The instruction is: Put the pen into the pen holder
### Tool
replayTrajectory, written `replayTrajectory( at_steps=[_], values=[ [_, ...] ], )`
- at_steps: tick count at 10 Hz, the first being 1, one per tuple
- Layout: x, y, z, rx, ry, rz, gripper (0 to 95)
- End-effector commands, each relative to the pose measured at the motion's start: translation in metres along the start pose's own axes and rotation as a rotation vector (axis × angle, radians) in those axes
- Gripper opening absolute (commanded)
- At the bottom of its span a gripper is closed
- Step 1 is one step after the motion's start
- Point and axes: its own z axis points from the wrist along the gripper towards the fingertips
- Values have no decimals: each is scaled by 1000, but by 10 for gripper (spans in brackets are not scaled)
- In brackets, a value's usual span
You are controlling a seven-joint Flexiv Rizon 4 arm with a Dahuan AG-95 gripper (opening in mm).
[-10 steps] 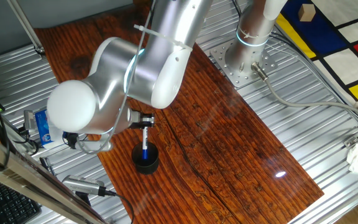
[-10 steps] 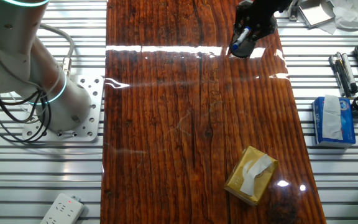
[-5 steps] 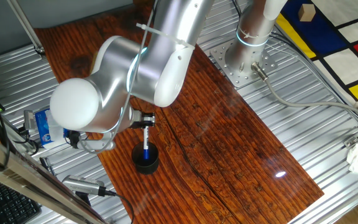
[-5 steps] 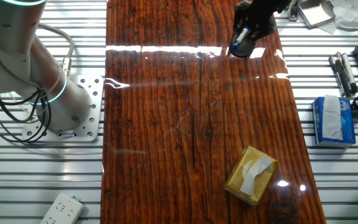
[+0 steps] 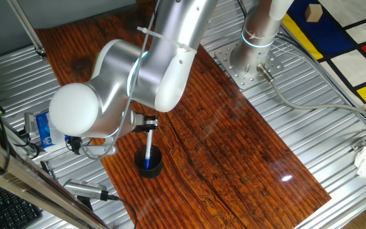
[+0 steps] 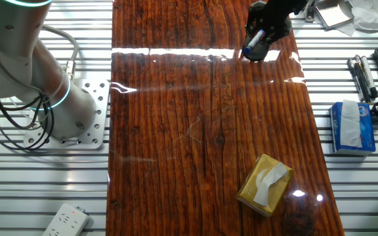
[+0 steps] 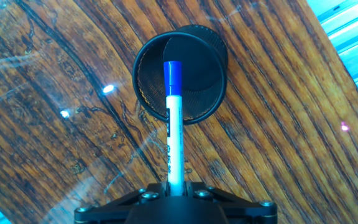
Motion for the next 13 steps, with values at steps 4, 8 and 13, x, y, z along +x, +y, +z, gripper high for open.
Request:
replayTrajectory(
  at_steps=[4, 8, 13],
  values=[
    [0, 1, 0, -1, 1, 2, 190],
    [5, 3, 0, 3, -5, 22, 0],
    [21, 15, 10, -6, -59, 82, 0]
  ],
)
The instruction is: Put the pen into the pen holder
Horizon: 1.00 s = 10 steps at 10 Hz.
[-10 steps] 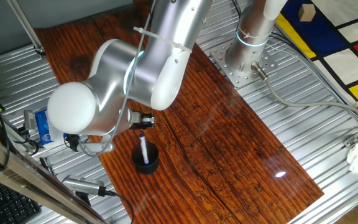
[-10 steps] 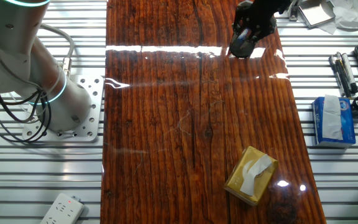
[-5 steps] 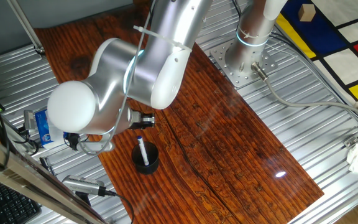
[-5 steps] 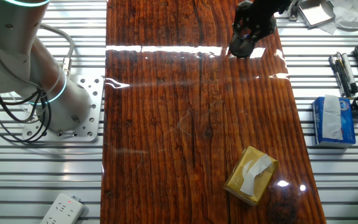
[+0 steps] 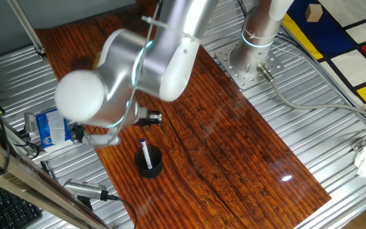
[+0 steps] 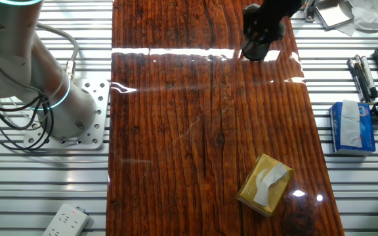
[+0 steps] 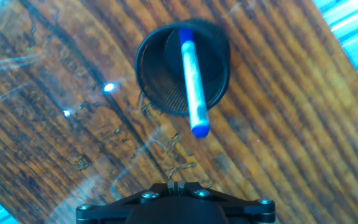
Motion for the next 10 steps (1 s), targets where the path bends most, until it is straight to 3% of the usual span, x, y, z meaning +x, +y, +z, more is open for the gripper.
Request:
replayTrajectory(
  at_steps=[1, 7, 9, 10],
  values=[
    [-2, -1, -1, -10, -3, 11, 0],
    [-3, 0, -4, -5, -4, 25, 0],
    [-5, 1, -10, -7, -25, 34, 0],
    [-6, 1, -14, -4, -19, 38, 0]
  ],
)
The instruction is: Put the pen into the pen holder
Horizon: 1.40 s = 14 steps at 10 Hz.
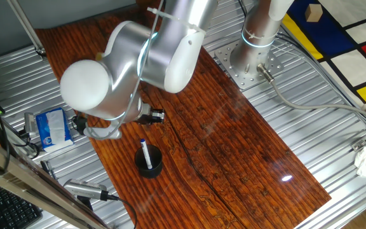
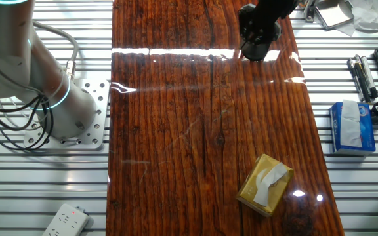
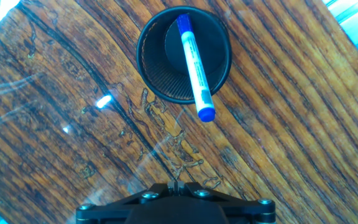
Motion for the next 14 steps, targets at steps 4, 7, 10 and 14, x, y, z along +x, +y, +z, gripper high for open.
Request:
replayTrajectory(
  at_steps=[4, 7, 10, 14],
  values=[
    [-2, 2, -6, 3, 13, 7, 0],
    [-2, 2, -7, 3, 15, 12, 0],
    [-2, 2, -7, 3, 13, 13, 0],
    [-2, 2, -7, 2, 11, 11, 0]
  ],
)
